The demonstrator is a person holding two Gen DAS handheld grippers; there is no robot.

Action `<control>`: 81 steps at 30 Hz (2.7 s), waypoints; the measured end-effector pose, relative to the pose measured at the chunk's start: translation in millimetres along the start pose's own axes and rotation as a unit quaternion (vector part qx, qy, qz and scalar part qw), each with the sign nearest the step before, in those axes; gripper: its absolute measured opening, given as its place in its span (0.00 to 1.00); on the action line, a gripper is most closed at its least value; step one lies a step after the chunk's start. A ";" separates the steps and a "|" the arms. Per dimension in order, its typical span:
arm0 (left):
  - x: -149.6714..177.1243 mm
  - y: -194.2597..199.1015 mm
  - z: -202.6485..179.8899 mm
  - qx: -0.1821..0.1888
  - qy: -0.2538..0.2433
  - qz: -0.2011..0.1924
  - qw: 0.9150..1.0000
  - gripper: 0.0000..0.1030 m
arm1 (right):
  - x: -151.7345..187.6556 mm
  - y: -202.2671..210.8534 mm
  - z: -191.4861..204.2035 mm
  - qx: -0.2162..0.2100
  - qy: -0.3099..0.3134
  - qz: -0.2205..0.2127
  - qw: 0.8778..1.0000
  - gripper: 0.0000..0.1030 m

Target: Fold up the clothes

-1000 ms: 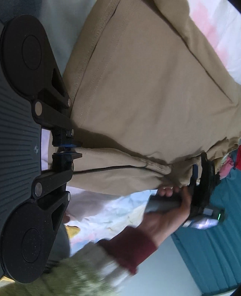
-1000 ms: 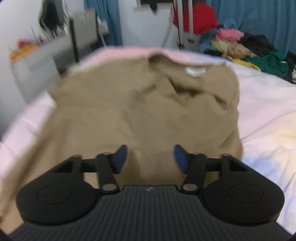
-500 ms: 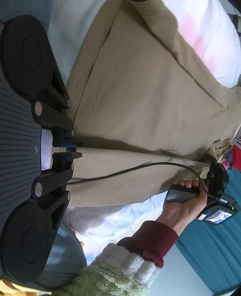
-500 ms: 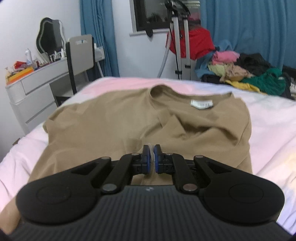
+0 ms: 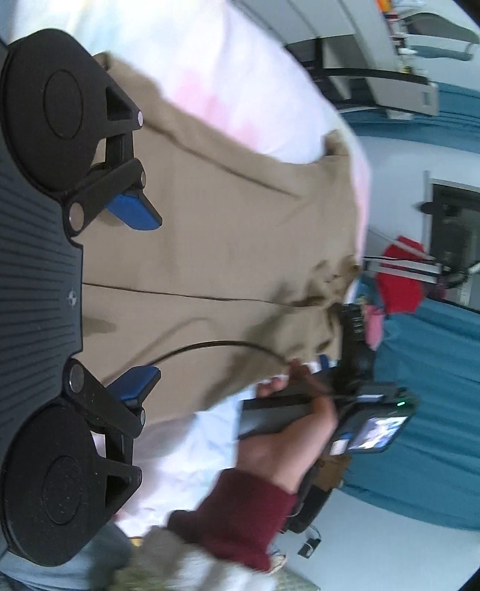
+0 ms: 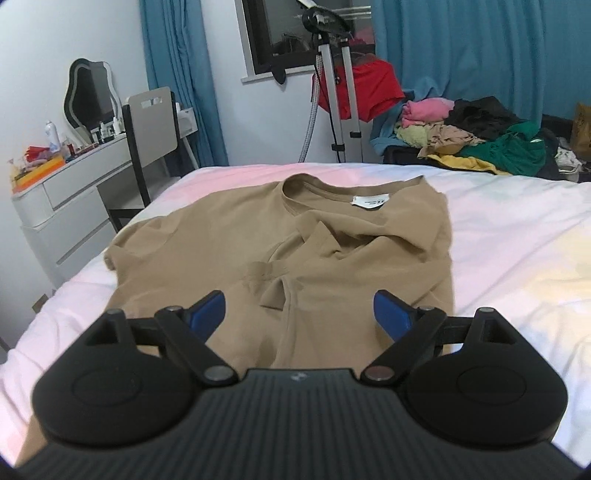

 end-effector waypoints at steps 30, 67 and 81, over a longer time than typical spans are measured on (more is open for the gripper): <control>-125.4 -73.9 12.3 -0.008 0.075 -0.053 0.996 1.00 | 30.6 178.6 -0.2 0.002 -0.079 -0.108 0.991 0.86; -323.7 -310.9 59.2 -0.065 -0.043 -0.194 0.978 0.05 | 55.5 61.1 -65.2 0.030 -0.173 -0.020 0.984 0.86; -254.1 -375.0 -137.4 0.009 -0.140 -0.089 0.986 0.52 | 68.7 75.0 -102.3 0.049 -0.212 -0.045 0.975 0.86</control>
Point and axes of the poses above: each gripper's, at about its wrist camera, not at the fingertips, and y roughly against the way its jaws point, z to its left, x to its underside, the point moved 4 cm from there along -y, roughly the way its jaws point, and after that the axes turned 9 degrees about y, right-handed, at the moved point
